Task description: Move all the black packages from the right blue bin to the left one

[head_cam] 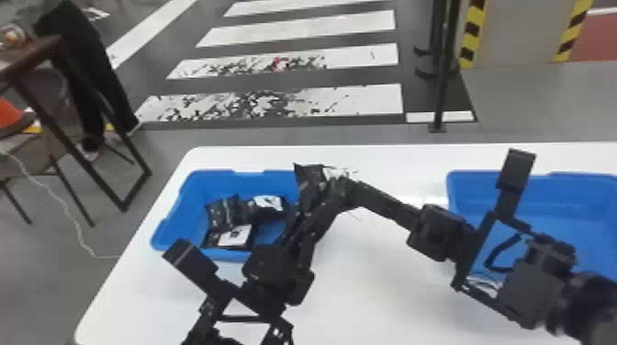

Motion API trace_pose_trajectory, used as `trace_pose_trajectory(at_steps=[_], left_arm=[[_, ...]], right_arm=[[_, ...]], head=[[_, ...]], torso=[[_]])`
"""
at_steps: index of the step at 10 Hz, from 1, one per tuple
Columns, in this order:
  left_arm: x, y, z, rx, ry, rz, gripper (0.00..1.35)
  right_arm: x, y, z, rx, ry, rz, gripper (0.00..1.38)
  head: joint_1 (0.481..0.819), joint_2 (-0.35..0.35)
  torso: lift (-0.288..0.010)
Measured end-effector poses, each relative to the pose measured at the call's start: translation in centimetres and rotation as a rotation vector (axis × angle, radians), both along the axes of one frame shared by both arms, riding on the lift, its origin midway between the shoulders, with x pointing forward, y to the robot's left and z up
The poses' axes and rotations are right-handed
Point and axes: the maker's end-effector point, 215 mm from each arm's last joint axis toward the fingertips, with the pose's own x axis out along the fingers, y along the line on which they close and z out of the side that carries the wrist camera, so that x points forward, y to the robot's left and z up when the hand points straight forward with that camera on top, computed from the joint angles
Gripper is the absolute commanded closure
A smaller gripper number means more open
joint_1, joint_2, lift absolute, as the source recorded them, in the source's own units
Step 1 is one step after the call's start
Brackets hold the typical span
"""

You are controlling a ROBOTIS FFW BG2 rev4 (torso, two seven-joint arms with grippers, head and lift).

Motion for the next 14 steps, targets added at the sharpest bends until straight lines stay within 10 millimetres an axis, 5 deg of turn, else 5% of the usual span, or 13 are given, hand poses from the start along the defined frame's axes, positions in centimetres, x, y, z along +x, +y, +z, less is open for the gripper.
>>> trace_pose_trajectory(at_steps=[1,3,4,5,9,10,11,12,14], left_arm=[[-0.1,0.6,0.3,0.007,-0.008,0.023,1.22],[0.3,2.7,1.1,0.032,-0.030,0.094,1.22],[1.2,5.0,1.5,0.102,-0.046,0.167,1.22],[2.9,8.5,1.2,0.227,-0.070,0.270,1.22],[10.6,20.2,-2.8,0.762,-0.092,0.544,1.21],[11.2,22.4,-4.9,0.859,-0.052,0.573,0.82],[11.1,23.5,-6.4,0.899,-0.035,0.583,0.19],[10.7,23.4,-6.4,0.886,-0.053,0.588,0.00],[9.2,20.5,-3.5,0.711,-0.164,0.571,0.19]], right_arm=[[0.0,0.0,0.1,0.004,-0.002,0.001,1.19],[0.6,-0.6,-0.2,0.015,-0.007,-0.022,0.87],[0.9,-1.0,-0.4,0.020,-0.007,-0.037,0.38],[1.2,-1.8,-0.9,0.023,-0.001,-0.057,0.07],[1.3,-3.4,-2.1,0.033,0.024,-0.084,0.18],[1.4,-3.8,-2.2,0.035,0.026,-0.092,0.18],[1.6,-4.2,-2.3,0.032,0.023,-0.101,0.18],[2.0,-5.2,-2.0,0.001,-0.019,-0.129,0.18],[3.8,-9.5,-0.6,-0.123,-0.179,-0.258,0.18]], head=[[0.695,0.250],[0.695,0.260],[0.695,0.274],[0.695,0.299],[0.695,0.350],[0.695,0.350],[0.695,0.350],[0.695,0.350],[0.695,0.346]], torso=[[-0.140],[-0.140],[-0.140],[-0.140],[-0.140],[-0.140],[-0.140],[-0.140],[-0.140]])
